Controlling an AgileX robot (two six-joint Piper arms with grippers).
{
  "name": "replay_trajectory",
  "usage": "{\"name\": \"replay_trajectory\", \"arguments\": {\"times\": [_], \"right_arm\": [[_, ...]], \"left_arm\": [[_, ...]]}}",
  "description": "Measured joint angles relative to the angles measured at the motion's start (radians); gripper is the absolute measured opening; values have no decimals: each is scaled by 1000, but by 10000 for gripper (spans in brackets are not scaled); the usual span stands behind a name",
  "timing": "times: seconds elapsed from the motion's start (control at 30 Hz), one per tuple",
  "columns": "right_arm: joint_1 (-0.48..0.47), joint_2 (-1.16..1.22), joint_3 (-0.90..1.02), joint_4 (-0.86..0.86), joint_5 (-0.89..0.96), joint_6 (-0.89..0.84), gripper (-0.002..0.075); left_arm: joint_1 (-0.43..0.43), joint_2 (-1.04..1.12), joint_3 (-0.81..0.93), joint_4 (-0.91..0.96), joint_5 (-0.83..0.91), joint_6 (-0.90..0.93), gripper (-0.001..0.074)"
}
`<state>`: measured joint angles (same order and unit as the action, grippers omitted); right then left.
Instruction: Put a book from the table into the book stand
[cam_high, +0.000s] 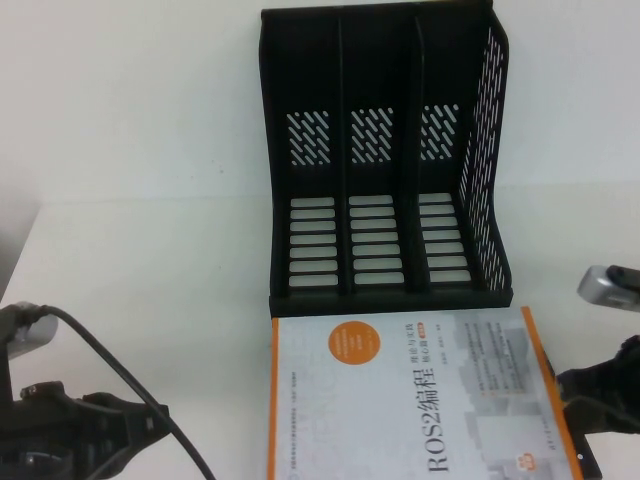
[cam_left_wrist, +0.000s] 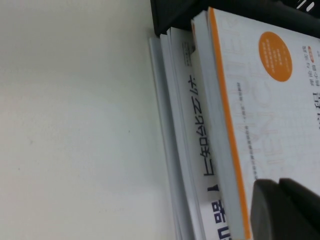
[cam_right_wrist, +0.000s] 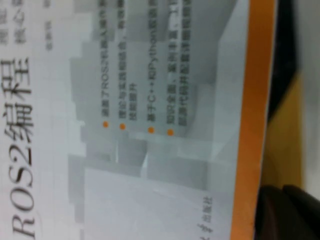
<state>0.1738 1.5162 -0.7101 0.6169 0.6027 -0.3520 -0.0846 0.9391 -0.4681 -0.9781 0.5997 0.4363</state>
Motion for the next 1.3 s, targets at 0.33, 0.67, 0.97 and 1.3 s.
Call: {"name": "replay_trajectory", "arguments": {"times": [0.33, 0.67, 0.97, 1.3], "right_arm": [[113, 5, 0, 46, -84, -9, 2], [177, 86, -27, 127, -123, -11, 2], [223, 155, -104, 180, -124, -11, 2], [224, 161, -109, 188, -122, -11, 2]], "left_arm": [[0, 0, 0, -65, -24, 2, -4], [0, 0, 2, -441, -178, 156, -4], [0, -160, 162, -720, -336, 393, -4], [0, -400, 337, -728, -311, 133, -4]]}}
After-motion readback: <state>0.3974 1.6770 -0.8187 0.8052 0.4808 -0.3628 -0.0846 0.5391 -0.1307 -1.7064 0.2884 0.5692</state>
